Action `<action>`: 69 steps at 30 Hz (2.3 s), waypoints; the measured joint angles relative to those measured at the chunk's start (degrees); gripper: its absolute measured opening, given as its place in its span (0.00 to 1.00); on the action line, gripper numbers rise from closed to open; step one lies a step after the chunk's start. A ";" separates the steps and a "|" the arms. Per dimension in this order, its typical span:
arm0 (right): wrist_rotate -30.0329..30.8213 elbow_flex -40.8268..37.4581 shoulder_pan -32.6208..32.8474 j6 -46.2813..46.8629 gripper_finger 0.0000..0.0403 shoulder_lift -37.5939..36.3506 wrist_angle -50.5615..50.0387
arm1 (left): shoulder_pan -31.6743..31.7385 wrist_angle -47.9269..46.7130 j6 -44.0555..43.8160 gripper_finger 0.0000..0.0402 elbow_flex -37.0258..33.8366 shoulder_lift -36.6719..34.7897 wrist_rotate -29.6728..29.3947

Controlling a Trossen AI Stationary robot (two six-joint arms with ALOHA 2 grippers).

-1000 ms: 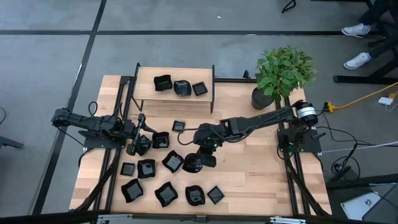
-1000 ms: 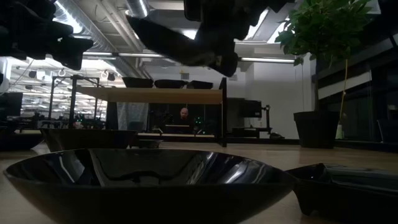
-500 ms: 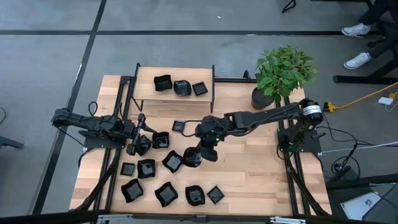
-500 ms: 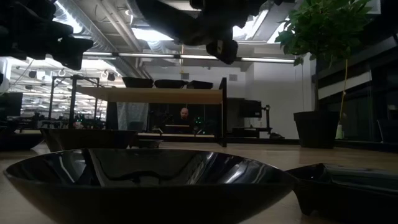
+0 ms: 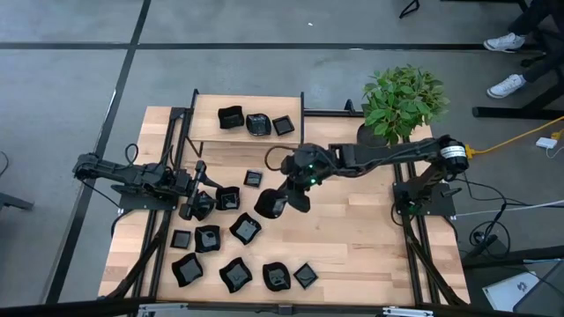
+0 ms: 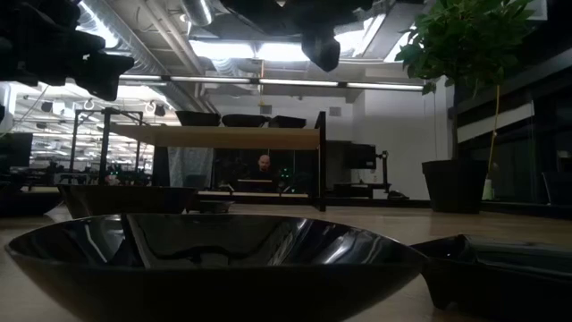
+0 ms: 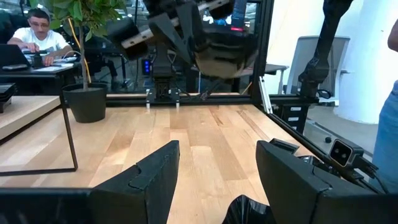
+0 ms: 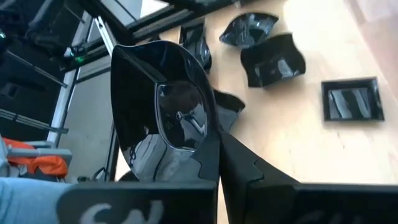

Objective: Pick & Place Mini shaped plates
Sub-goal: Stack the leaf shaped plate on top of the leaf shaped plates on the shelf

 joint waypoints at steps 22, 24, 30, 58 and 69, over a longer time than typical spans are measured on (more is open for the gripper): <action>-1.23 0.00 -12.00 2.53 0.01 -0.18 7.50 | 0.00 0.01 -0.01 0.52 0.00 0.01 0.04; 0.12 0.00 -13.29 3.22 0.01 -0.18 8.72 | 0.01 0.00 -0.01 0.52 0.00 0.01 0.04; 2.26 0.00 -16.99 5.18 0.01 -0.18 10.89 | 0.01 0.00 0.00 0.52 0.00 0.01 0.04; 14.83 15.68 -21.19 4.04 0.01 10.38 0.23 | 0.00 0.03 -0.01 0.52 0.00 -0.01 -0.01; 15.11 20.43 -22.55 6.39 0.01 14.98 -5.84 | 0.01 -0.01 0.01 0.52 0.00 -0.01 -0.01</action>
